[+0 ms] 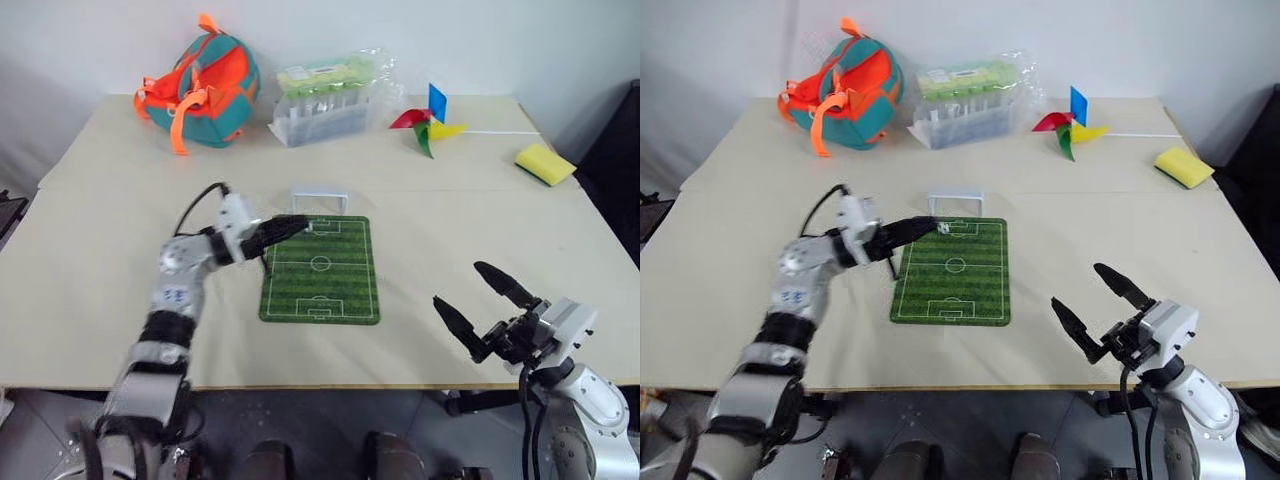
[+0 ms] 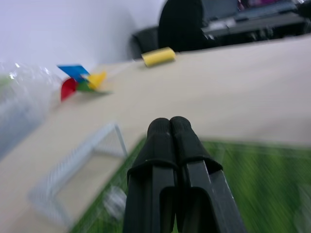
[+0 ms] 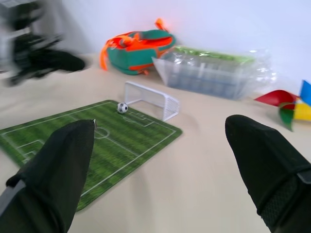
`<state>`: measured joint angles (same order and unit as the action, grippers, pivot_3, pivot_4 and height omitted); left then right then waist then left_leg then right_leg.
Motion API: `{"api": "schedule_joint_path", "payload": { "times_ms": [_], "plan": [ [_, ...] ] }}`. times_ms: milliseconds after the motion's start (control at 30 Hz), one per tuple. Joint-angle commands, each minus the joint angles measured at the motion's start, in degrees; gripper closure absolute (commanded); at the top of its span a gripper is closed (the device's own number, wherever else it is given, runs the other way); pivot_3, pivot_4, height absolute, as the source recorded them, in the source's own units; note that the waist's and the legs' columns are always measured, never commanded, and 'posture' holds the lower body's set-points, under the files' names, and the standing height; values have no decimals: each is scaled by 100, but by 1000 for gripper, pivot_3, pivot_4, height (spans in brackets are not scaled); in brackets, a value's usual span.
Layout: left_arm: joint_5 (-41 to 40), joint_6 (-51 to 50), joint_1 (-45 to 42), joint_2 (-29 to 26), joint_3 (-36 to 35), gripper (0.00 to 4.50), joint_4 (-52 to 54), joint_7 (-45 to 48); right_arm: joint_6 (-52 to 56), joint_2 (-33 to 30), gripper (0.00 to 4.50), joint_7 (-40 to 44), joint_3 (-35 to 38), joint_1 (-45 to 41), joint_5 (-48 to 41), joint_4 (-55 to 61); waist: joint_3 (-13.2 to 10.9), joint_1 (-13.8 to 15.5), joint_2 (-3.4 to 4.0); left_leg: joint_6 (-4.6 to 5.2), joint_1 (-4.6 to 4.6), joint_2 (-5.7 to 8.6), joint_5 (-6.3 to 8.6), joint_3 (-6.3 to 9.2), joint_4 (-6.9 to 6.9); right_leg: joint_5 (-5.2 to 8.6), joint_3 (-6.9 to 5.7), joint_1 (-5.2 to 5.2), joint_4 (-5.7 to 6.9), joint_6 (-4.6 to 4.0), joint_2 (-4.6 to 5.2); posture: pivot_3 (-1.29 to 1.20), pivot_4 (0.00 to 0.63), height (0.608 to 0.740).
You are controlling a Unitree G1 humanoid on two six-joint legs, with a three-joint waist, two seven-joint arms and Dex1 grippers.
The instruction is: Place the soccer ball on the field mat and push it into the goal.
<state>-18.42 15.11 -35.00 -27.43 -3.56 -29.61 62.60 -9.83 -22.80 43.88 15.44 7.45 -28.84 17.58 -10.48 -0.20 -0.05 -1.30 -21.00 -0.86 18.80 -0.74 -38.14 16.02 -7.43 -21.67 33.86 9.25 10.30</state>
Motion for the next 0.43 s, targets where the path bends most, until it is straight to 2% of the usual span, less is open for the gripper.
{"api": "schedule_joint_path", "payload": {
  "times_ms": [33,233,333,433],
  "plan": [
    [-317,-504,1027,-605,-540,4451,1215,-108,-145,82,0,-157,25,-338,13,-147,-1,-22,-2,0,2,-2,0,-2,-2,0,4,0,-1,0,0,0,150,740],
    [-336,-1126,2565,-1066,-1227,4451,2310,-776,-267,96,0,-40,5,-674,-4,-621,-4,151,2,3,1,-1,3,6,-10,0,6,2,6,0,2,0,150,740],
    [-438,-1374,3252,-989,-1636,4451,2909,-1179,-332,81,0,87,-72,-901,18,-935,-4,139,2,4,3,0,5,4,-9,0,8,3,7,-1,2,0,150,740],
    [-441,-1359,3544,-902,-1832,4451,3270,-1481,-395,66,0,209,-115,-1099,31,-1221,-4,122,3,1,4,-4,7,1,-5,0,9,-1,6,-1,0,0,150,740]
  ]
}}
